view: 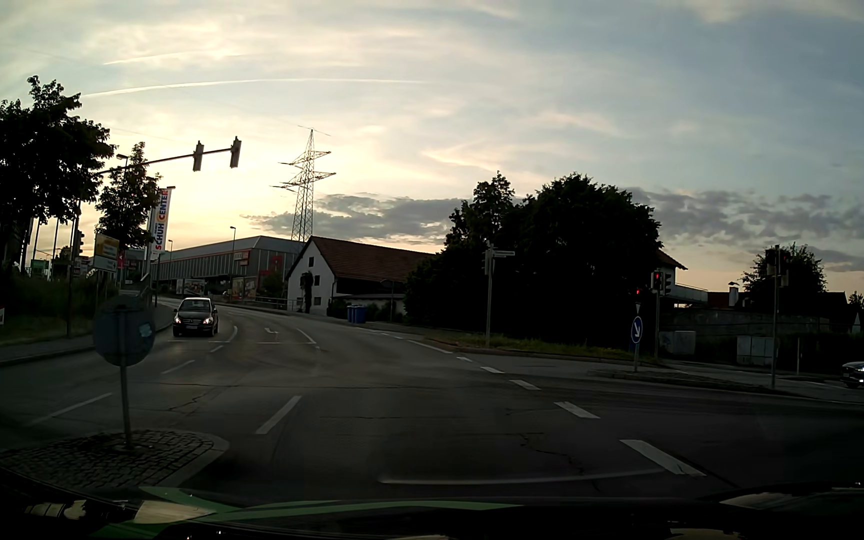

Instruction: Follow the waypoints while adhering to traffic rules and regulations

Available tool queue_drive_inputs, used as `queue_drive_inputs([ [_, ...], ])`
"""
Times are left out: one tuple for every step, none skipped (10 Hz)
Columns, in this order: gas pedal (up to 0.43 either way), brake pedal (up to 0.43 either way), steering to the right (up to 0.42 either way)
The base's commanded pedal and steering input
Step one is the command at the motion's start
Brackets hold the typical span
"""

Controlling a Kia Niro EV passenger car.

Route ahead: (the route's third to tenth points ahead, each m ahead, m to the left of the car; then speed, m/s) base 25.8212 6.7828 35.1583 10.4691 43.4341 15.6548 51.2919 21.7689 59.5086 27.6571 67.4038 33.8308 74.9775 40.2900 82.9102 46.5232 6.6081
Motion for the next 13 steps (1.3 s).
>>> queue_drive_inputs([
  [0.358,0.000,-0.065],
  [0.358,0.000,-0.066],
  [0.358,0.000,-0.066],
  [0.358,0.000,-0.066],
  [0.358,0.000,-0.066],
  [0.350,0.000,-0.066],
  [0.339,0.000,-0.066],
  [0.319,0.000,-0.065],
  [0.319,0.000,-0.065],
  [0.319,0.000,-0.064],
  [0.319,0.000,-0.063],
  [0.319,0.000,-0.058],
  [0.319,0.000,-0.056],
])
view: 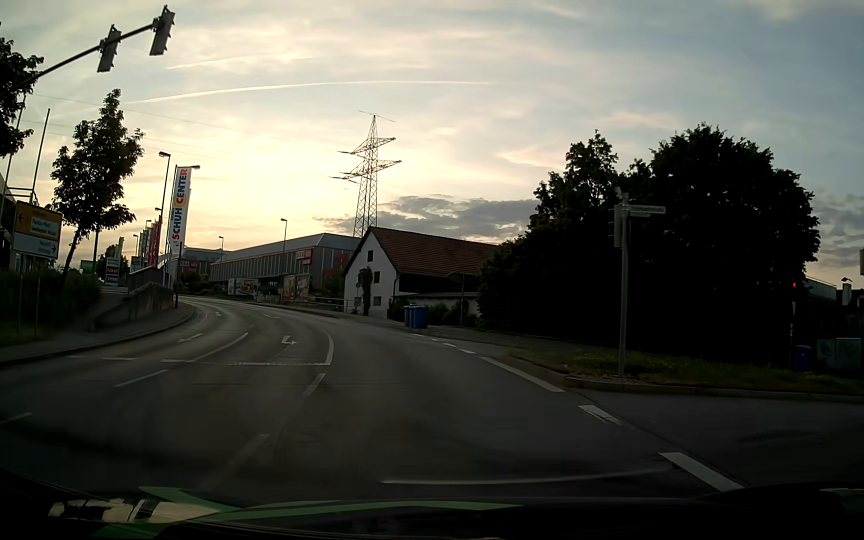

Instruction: Follow the waypoints while adhering to traffic rules and regulations

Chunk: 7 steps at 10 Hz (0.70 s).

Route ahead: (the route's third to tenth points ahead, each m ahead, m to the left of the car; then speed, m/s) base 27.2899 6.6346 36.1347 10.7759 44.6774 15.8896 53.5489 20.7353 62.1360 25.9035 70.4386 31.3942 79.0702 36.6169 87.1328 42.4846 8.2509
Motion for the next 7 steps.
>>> queue_drive_inputs([
  [0.319,0.000,-0.056],
  [0.319,0.000,-0.056],
  [0.319,0.000,-0.056],
  [0.319,0.000,-0.056],
  [0.319,0.000,-0.056],
  [0.319,0.000,-0.056],
  [0.311,0.000,-0.056],
])
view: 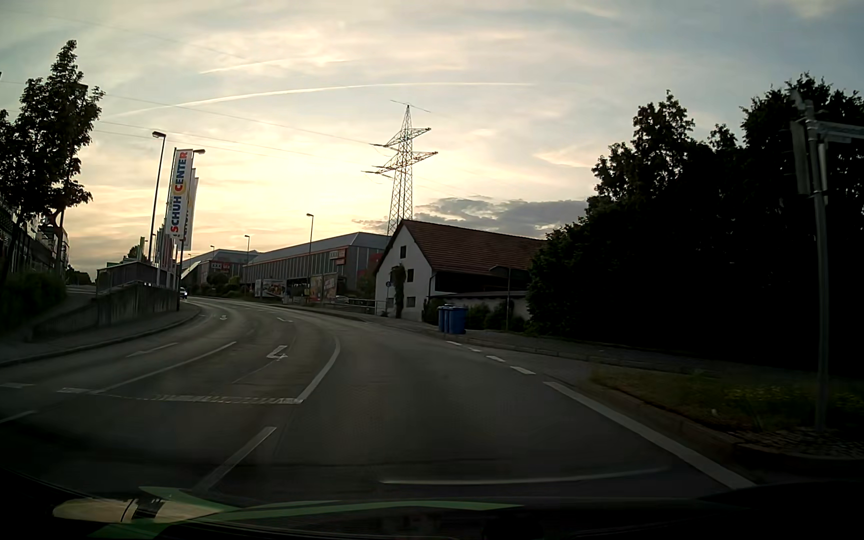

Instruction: Follow the waypoints while adhering to traffic rules and regulations

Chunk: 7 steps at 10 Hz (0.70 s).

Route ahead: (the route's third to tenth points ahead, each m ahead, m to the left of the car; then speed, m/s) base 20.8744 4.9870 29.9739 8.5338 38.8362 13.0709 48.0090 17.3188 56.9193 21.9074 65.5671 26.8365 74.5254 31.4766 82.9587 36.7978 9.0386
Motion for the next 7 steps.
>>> queue_drive_inputs([
  [0.311,0.000,-0.056],
  [0.311,0.000,-0.056],
  [0.311,0.000,-0.056],
  [0.311,0.000,-0.055],
  [0.311,0.000,-0.054],
  [0.311,0.000,-0.051],
  [0.311,0.000,-0.051],
])
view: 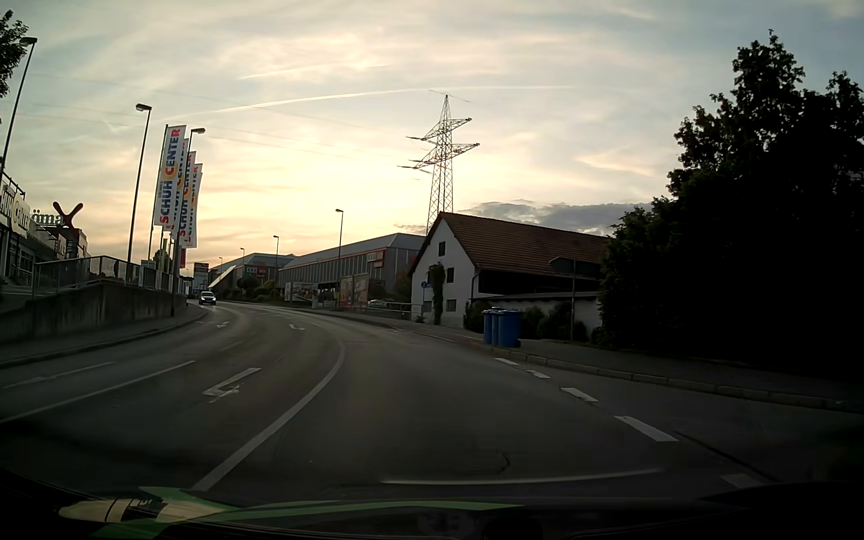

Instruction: Follow the waypoints while adhering to traffic rules and regulations

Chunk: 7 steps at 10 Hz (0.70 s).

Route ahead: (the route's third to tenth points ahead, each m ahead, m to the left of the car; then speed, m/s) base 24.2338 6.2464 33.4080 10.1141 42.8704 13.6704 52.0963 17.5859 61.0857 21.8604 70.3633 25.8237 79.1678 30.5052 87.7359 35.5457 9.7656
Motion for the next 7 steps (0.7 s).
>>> queue_drive_inputs([
  [0.311,0.000,-0.051],
  [0.299,0.000,-0.052],
  [0.299,0.000,-0.053],
  [0.299,0.000,-0.053],
  [0.287,0.000,-0.053],
  [0.287,0.000,-0.054],
  [0.287,0.000,-0.056],
])
